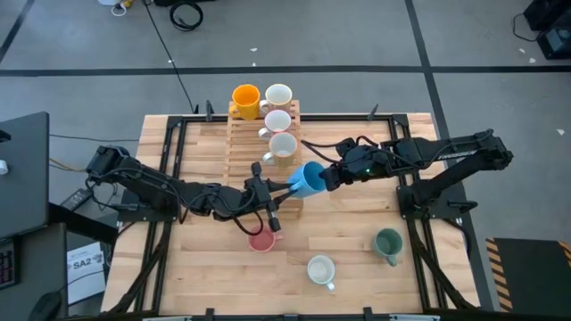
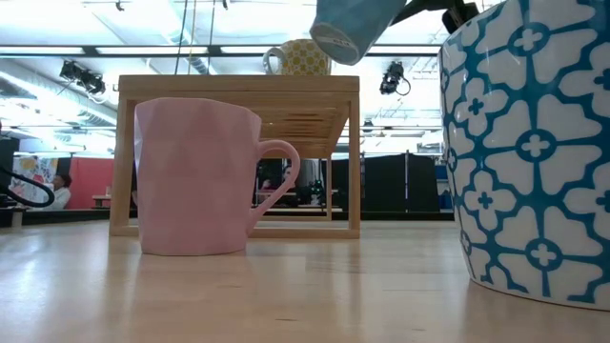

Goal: Place coffee mugs
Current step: Put the blue mug on the shelf

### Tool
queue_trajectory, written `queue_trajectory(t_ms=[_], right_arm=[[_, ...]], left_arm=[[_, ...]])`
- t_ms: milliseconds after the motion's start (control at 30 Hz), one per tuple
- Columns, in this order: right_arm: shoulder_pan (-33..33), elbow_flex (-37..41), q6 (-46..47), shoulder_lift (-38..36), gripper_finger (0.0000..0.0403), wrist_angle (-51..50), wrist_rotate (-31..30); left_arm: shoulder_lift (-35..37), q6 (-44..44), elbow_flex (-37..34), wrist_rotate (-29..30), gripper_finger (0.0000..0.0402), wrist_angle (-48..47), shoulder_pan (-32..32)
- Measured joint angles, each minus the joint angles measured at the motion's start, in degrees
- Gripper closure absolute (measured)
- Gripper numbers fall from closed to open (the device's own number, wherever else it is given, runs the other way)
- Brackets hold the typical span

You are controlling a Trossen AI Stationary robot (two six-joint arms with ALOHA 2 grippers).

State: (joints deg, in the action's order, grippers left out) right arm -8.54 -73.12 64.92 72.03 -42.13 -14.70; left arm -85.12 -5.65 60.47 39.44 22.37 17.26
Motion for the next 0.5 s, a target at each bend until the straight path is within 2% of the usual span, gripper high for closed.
queue_trajectory(t_ms=[500], right_arm=[[-0.02, 0.00, -4.09, 0.00, 0.0273, 0.37, 1.31]], left_arm=[[0.00, -0.17, -0.02, 0.42, 0.0342, -0.13, 0.55]])
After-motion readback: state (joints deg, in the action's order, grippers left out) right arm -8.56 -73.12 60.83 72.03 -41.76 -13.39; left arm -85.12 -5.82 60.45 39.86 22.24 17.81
